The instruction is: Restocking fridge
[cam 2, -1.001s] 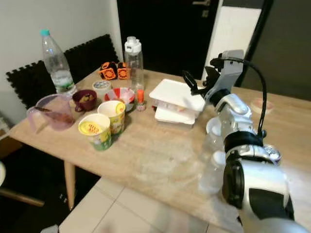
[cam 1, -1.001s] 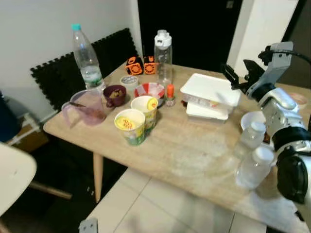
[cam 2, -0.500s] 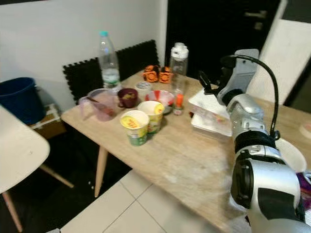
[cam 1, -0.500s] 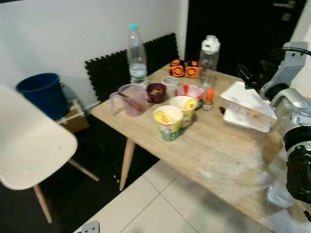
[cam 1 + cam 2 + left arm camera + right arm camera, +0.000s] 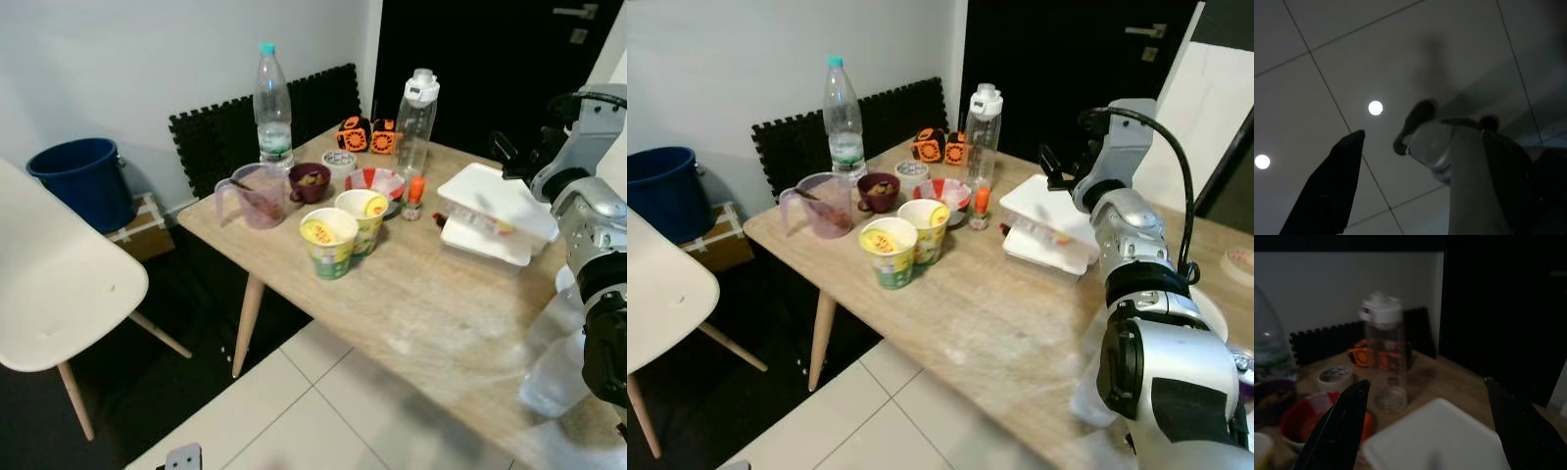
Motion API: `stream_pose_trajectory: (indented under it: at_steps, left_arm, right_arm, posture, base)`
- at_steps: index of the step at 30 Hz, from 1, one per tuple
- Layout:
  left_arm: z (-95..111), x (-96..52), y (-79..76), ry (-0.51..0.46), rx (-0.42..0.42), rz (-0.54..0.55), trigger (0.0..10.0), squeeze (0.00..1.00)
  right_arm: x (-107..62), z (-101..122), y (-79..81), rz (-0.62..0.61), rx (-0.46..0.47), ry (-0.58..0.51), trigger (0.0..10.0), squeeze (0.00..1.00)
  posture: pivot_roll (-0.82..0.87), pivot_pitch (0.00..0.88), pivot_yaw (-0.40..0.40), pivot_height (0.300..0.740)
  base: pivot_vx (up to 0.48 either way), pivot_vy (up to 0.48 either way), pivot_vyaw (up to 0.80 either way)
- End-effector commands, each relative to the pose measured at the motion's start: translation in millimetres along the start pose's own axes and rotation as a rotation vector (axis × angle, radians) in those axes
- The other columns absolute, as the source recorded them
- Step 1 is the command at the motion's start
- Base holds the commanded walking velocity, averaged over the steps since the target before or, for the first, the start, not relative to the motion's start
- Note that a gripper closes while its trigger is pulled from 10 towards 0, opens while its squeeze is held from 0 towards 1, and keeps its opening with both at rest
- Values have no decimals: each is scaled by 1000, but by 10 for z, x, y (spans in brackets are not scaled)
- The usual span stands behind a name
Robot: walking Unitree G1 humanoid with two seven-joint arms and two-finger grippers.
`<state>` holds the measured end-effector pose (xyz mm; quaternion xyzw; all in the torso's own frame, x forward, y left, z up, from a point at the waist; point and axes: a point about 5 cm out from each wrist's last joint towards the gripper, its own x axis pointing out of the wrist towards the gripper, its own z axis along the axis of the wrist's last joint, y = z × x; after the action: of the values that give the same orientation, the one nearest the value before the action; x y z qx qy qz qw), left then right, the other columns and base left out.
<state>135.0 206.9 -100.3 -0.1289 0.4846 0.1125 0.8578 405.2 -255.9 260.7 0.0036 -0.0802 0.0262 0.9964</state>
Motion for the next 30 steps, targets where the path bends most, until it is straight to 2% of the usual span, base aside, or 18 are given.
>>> stream_pose_trajectory:
  at_steps: [1, 10, 13, 17, 20, 23, 26, 30]
  left_arm:
    - [-36, -6, 11, 17, 8, 5, 10000, 0]
    - [-47, -8, 13, 16, -10, 12, 10000, 0]
    - [-50, -9, 20, 17, -8, 15, 10000, 0]
    - [-53, -10, 17, 18, -1, 7, 10000, 0]
    - [-64, -11, 17, 28, 19, 6, 10000, 0]
    - [-67, -12, 25, 27, 9, 16, 10000, 0]
    - [-56, -14, 45, 18, -6, 32, 10000, 0]
    - [-59, -15, 53, 20, -3, 35, 10000, 0]
  right_arm:
    - [-13, -29, -43, -20, 1, 31, 10000, 0]
    - [-23, -69, -71, -25, 39, 82, 10000, 0]
    - [-12, -108, -23, 6, 121, 116, 10000, 0]
    - [-2, -132, 23, 29, 161, 136, 10000, 0]
    - [3, -178, 73, 43, 264, 154, 10000, 0]
    - [3, -202, 97, 52, 294, 161, 10000, 0]
    - [-18, -289, 112, 39, 385, 185, 10000, 0]
    - [-32, -337, 103, 11, 420, 207, 10000, 0]
  posture:
    - [-35, 0, -14, 740]
    - [-38, 0, -15, 740]
    - [-38, 0, -15, 740]
    - [-39, 0, -16, 740]
    - [-39, 0, -16, 740]
    - [-39, 0, -16, 740]
    - [-38, 0, -16, 740]
    - [-38, 0, -16, 740]
  base:
    - [0, -390, 0]
    - [0, -43, 0]
    - [0, 0, 0]
    - [0, 0, 0]
    - [0, -416, 0]
    - [0, -461, 0]
    - [0, 0, 0]
    - [0, 0, 0]
